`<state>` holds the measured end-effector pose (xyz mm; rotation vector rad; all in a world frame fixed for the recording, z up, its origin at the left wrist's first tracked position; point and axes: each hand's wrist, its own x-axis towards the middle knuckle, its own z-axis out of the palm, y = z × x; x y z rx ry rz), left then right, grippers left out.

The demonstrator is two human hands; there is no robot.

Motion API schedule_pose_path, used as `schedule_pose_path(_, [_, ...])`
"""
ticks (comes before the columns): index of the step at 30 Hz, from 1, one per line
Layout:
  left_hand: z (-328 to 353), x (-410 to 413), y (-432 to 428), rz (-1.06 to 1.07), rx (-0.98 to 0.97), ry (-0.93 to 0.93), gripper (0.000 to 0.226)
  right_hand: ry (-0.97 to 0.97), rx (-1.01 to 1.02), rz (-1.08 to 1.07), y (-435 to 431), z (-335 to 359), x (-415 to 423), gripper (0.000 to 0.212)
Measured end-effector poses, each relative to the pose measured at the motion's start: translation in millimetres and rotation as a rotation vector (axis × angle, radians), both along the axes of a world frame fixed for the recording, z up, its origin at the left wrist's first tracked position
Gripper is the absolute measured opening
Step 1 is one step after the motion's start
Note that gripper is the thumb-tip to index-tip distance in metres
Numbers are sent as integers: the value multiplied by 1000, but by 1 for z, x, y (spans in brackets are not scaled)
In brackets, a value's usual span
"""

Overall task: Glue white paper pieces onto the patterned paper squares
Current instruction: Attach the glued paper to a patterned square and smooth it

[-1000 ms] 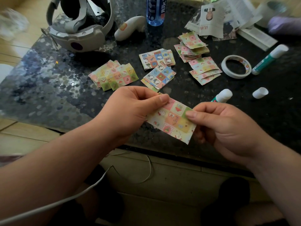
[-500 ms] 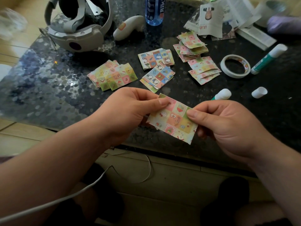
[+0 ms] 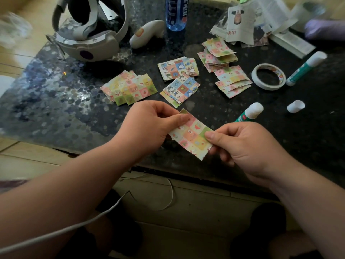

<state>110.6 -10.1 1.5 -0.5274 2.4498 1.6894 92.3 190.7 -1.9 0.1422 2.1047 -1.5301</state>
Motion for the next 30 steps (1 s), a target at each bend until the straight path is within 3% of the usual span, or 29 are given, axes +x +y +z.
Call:
schedule_pose_path(2, [-8, -2, -2, 1, -78, 31, 18, -8, 43, -10, -1, -6, 0, 27])
schedule_pose_path(4, [-16, -2, -6, -67, -297, 132, 14, -6, 101, -28, -3, -12, 0, 27])
schedule_pose_path(8, [-28, 23, 10, -426, -685, 369, 37, -11, 239, -23, -4, -21, 4, 27])
schedule_pose_path(12, [-40, 69, 42, -808, -936, 101, 88, -9, 445, 127, -3, -17, 7, 31])
schedule_pose_path(15, [-39, 74, 41, -872, -968, -5, 95, 30, 620, 246, -2, -14, 8, 34])
schedule_pose_path(19, [-38, 68, 39, -854, -1001, -15, 96, 415, 930, 360, 1, -12, 19, 19])
schedule_pose_path(21, [-39, 71, 40, -872, -1019, -36, 98, 673, 897, 454, -1, -12, 30, 14])
schedule_pose_path(23, [-38, 72, 39, -871, -1025, -43, 99, 802, 898, 586, -5, -12, 39, 43])
schedule_pose_path(25, [-37, 72, 36, -869, -1030, -43, 100, 725, 965, 805, -10, -11, 45, 71])
schedule_pose_path(27, [-35, 70, 34, -872, -1049, -25, 100, 516, 987, 990, -9, -11, 48, 87])
schedule_pose_path(30, [-32, 67, 35, -884, -1079, -15, 100, 487, 1031, 1066, -6, -7, 47, 93])
